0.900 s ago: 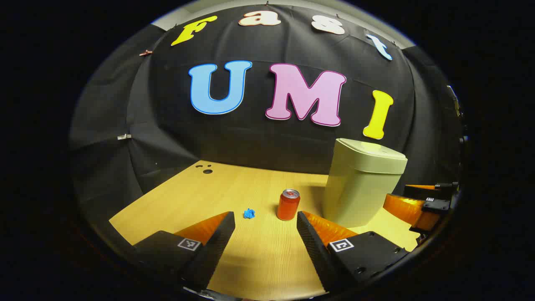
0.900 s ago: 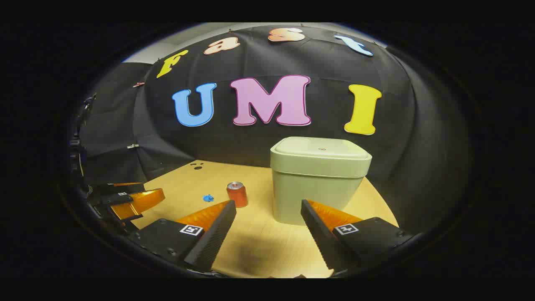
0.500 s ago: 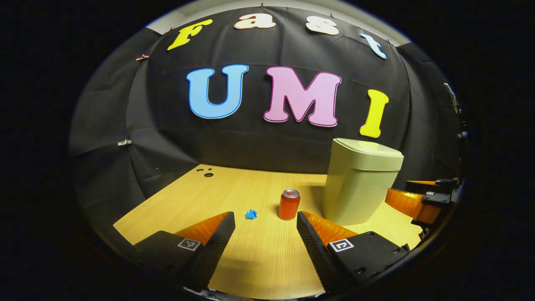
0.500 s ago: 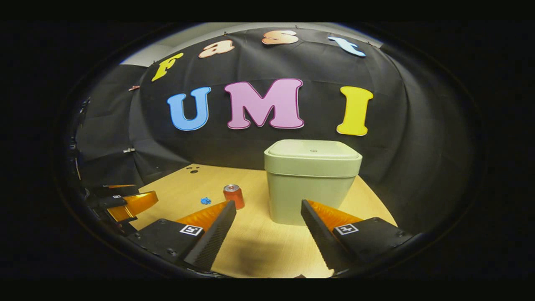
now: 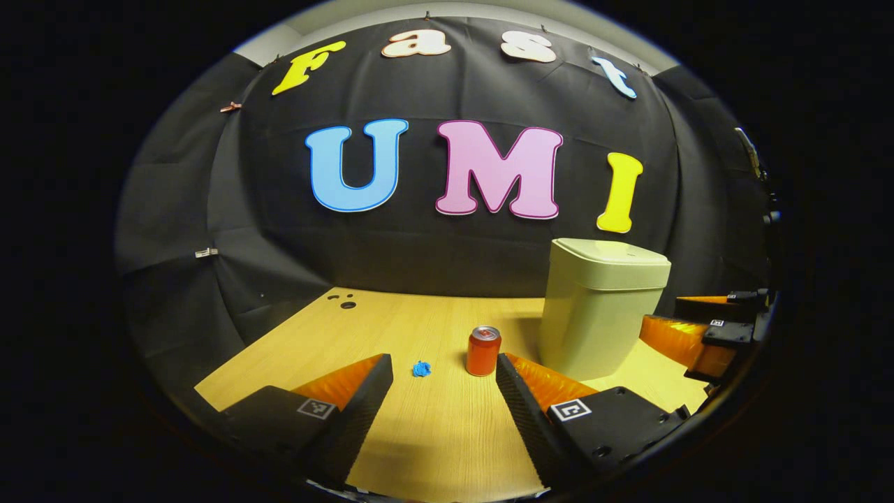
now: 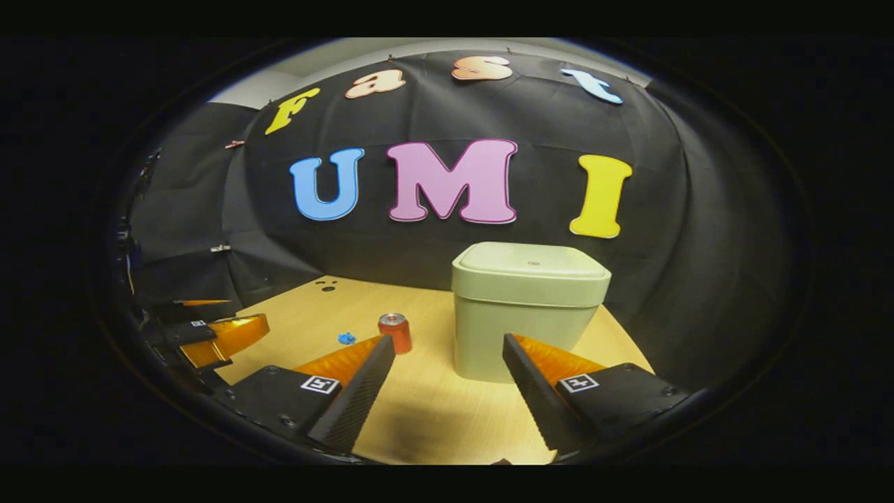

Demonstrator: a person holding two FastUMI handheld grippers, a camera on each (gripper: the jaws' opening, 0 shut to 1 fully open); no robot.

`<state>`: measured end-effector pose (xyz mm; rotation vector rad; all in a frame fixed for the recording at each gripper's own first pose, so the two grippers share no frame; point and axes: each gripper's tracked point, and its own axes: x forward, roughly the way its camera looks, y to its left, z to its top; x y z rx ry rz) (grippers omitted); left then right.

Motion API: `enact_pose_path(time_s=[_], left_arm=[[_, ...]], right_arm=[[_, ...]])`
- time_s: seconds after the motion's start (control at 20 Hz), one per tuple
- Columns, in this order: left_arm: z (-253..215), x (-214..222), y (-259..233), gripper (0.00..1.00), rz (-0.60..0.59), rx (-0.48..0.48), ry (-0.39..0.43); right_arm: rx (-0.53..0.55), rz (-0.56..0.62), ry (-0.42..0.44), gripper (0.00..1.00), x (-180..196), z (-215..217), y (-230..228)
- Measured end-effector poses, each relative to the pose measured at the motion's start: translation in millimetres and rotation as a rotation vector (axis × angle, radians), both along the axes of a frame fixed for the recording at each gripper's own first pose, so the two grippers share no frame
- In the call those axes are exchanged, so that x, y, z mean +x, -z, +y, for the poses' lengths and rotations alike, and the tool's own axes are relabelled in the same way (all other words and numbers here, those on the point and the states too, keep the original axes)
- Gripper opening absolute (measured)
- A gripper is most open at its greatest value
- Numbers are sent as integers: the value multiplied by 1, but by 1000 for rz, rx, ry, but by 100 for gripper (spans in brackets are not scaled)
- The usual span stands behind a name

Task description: Press the lid of the desktop garbage bin to open it, pick up the crumpled paper on the desktop and throw it into the bin, then pick up the pop can on the desktop and drop it into the bin, and finally close the garbage bin lid.

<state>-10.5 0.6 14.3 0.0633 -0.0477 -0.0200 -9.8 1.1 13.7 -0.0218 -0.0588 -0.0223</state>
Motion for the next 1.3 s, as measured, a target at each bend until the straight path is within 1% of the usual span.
enact_pose_path(time_s=[0.1, 0.15, 0.35, 0.4, 0.45, 0.55, 0.6, 0.65, 0.7, 0.8, 0.85, 0.9, 0.95, 1.05, 1.1, 1.25, 1.3], left_arm=[[1, 1, -1, 96, 0, 2, 0], [1, 3, -2, 96, 1, 1, 2], [2, 6, -1, 96, 7, 6, 4], [3, 7, 0, 96, 10, 8, 4], [5, 8, 0, 96, 14, 13, 1], [7, 10, 1, 95, 16, 12, -3], [7, 12, 0, 95, 16, 5, -1], [7, 13, 0, 96, 17, 2, -1], [7, 14, 0, 96, 17, 1, -1], [7, 16, 0, 96, 18, 1, -1], [7, 17, 1, 96, 19, 4, 0], [8, 18, 2, 96, 21, 13, -2], [9, 19, 3, 96, 23, 21, -4], [9, 20, 5, 96, 27, 19, -1], [10, 20, 7, 96, 31, 15, -1], [14, 21, 9, 96, 40, 10, -7], [16, 22, 9, 96, 41, 12, -11]], right_arm=[[3, -5, 9, 94, 1, -2, -3], [4, -5, 11, 87, 3, -3, -3], [4, -15, 35, 75, 6, -11, -9], [5, -23, 42, 71, 6, -13, -13], [4, -30, 47, 64, 8, -14, -15], [-2, -38, 55, 60, 11, -15, -19], [-8, -39, 57, 60, 12, -15, -20], [-14, -37, 61, 55, 13, -16, -21], [-24, -26, 60, 46, 14, -16, -19], [-37, 13, 46, 41, 20, -12, -13], [-38, 13, 48, 27, 21, -13, -15], [-42, 8, 58, 24, 22, -15, -18], [-47, 4, 59, 14, 23, -14, -20], [-59, 0, 46, 7, 25, -11, -23], [-52, 1, 35, 6, 26, -8, -25], [-29, 25, 54, 5, 31, -12, -28], [-11, 34, 46, 3, 33, -11, -28]])
